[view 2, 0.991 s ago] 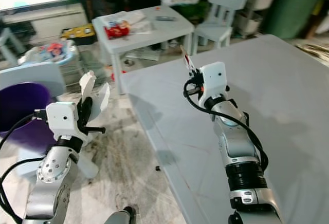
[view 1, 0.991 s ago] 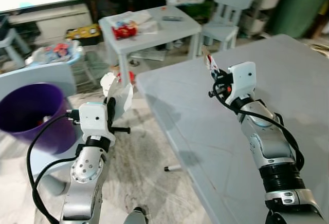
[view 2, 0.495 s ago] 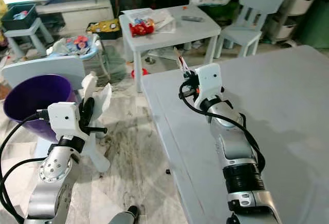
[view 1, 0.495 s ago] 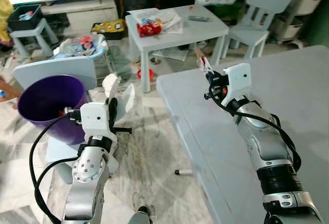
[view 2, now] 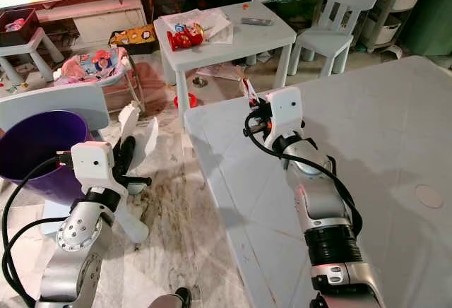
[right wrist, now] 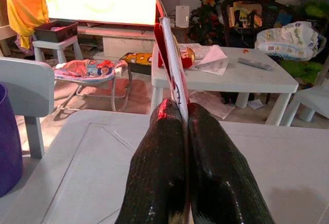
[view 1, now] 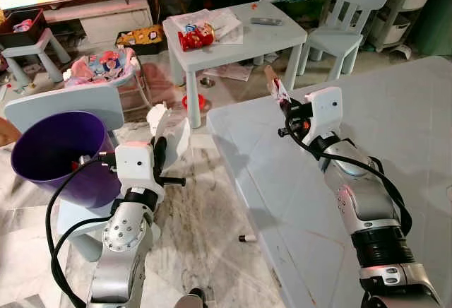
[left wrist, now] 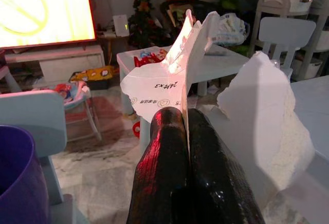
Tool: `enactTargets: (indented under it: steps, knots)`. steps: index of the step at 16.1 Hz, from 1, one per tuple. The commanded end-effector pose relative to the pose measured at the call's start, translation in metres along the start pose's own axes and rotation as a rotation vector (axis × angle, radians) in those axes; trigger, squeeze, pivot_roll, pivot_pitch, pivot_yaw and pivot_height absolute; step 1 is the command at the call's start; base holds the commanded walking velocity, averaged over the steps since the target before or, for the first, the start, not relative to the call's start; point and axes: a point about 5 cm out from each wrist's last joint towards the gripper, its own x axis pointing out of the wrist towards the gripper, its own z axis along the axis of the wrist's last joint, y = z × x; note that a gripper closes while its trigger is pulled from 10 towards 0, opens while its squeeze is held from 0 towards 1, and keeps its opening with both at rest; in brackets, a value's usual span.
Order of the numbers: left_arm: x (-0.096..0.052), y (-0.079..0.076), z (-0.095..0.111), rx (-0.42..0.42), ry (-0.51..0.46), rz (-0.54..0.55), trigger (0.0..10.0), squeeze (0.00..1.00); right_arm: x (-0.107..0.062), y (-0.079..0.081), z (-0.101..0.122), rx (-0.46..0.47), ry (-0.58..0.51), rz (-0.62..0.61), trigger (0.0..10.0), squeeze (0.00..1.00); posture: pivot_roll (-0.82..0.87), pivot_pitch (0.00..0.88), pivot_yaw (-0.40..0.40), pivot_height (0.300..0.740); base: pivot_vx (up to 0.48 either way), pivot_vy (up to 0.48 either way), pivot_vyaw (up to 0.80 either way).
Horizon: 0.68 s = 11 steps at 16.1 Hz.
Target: Picking trash to rubbish bin
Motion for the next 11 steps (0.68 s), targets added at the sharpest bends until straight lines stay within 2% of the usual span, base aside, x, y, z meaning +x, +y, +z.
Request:
enactTargets:
  steps: [1,6,11]
  knots:
    - [-0.0015,0.0018,-0.0025,-0.002,0.016,0.005,0.0,0.0,-0.0009,-0.0001,0.0037,-0.004,-0.009,0.005,0.0,0.0,0.17,0.092,-0.039,0.74,0.0,0.0,0.0]
    - [-0.0021,0.0019,-0.003,-0.001,0.021,0.002,0.0,0.0,-0.001,-0.0003,0.0028,-0.002,-0.006,0.004,0.0,0.0,0.17,0.095,-0.036,0.74,0.0,0.262,0.0]
    - [-0.0016,0.0029,-0.0033,0.003,0.024,0.004,0.0,0.0,-0.0008,-0.0006,0.0024,0.002,-0.003,0.003,0.0,0.0,0.17,0.097,-0.036,0.74,0.0,0.353,0.0]
